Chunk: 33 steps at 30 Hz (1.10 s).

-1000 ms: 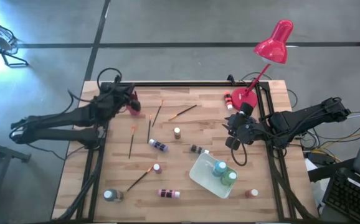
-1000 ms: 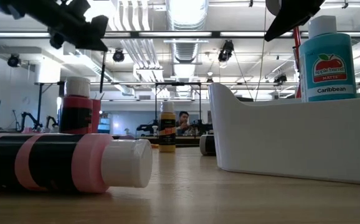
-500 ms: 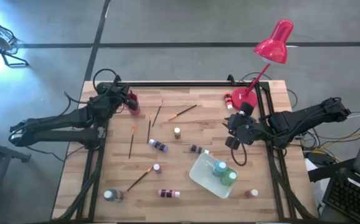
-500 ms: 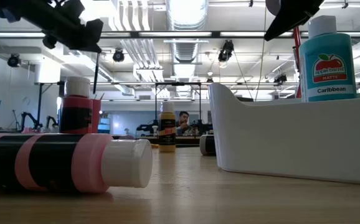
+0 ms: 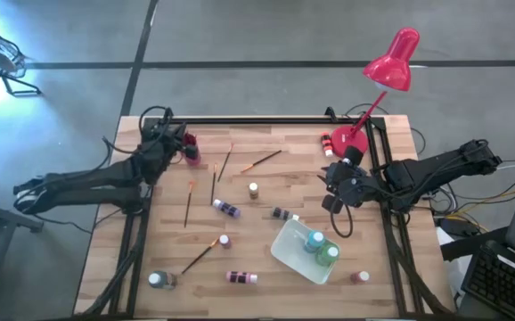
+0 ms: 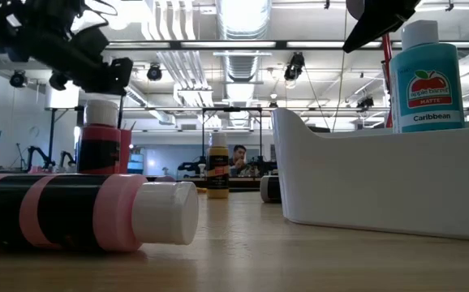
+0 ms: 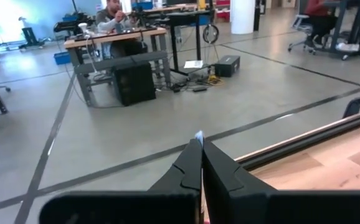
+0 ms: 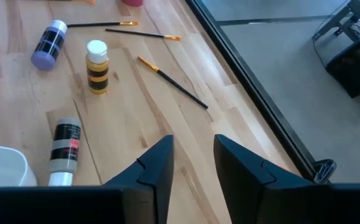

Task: Pick & Place Paint Supplies
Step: Put the silver paintbrush into the pink cup

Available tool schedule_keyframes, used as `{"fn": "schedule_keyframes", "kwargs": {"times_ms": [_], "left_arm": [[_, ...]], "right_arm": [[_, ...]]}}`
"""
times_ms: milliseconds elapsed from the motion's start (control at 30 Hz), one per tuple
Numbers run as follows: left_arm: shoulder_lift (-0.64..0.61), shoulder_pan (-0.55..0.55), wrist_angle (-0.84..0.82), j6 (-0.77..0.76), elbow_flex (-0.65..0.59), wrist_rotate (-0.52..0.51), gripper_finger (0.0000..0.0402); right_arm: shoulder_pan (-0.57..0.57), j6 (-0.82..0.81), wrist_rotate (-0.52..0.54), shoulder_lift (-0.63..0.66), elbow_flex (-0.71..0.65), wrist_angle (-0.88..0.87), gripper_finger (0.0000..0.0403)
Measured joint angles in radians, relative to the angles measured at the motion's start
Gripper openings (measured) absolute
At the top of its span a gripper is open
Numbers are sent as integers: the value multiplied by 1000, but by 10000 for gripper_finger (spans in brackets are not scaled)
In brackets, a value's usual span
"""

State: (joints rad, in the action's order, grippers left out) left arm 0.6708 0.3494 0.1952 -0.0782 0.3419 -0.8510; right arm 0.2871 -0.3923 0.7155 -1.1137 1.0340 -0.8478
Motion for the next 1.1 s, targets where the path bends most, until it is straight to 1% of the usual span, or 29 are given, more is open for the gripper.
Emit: {"fn": "schedule_keyframes", "kwargs": {"times_ms": [167, 433, 767, 833, 1100], "left_arm": [[0, 7, 58, -5, -57, 5, 0], [1, 9, 59, -52, -107, 21, 0], [1, 9, 59, -55, -135, 28, 1], [1, 9, 59, -54, -135, 39, 8], [0, 9, 59, -54, -114, 65, 60]], "right_arm": [[0, 0, 2, 0, 0, 1, 126], [0, 3, 2, 0, 0, 17, 137], [0, 3, 2, 0, 0, 18, 112], [0, 2, 2, 0, 0, 20, 107], [0, 0, 2, 1, 0, 21, 92]]}}
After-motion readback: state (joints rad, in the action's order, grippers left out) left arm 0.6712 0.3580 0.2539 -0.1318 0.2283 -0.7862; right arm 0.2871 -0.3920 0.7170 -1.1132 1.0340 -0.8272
